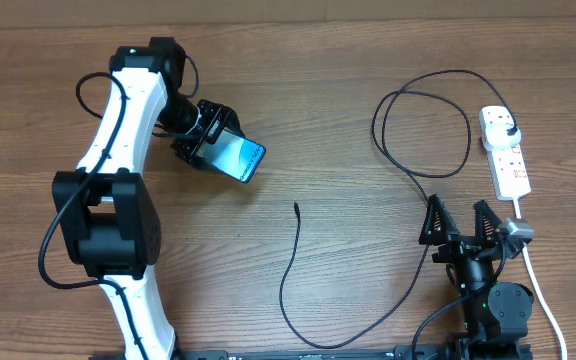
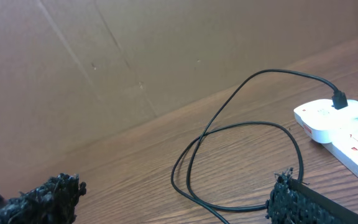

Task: Plug charger to phone and switch on socket
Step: 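Lift the phone with the left gripper and tilt it upright, then bring the right gripper to the phone and grasp its edge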

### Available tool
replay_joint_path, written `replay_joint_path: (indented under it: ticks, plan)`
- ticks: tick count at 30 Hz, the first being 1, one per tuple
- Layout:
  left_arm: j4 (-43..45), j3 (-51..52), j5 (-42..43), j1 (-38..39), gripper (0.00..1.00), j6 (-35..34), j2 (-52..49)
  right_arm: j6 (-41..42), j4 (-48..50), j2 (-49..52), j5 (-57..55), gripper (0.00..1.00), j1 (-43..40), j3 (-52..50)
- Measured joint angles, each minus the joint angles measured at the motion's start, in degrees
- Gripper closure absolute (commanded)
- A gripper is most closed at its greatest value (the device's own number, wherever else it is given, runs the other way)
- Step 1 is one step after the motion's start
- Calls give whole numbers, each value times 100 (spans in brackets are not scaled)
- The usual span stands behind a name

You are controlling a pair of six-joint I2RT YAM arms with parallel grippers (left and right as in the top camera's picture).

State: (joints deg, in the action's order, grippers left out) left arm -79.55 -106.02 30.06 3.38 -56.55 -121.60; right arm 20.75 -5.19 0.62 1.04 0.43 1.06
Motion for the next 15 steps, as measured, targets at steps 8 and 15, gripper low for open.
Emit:
replay_joint_path:
  ticks: [8,15]
  plan:
    - [0,0,-627,116,96,0,0,0,7,0,2,0,0,0]
    - [0,0,-658,116,96,0,0,4,0,0,247,0,-2,0]
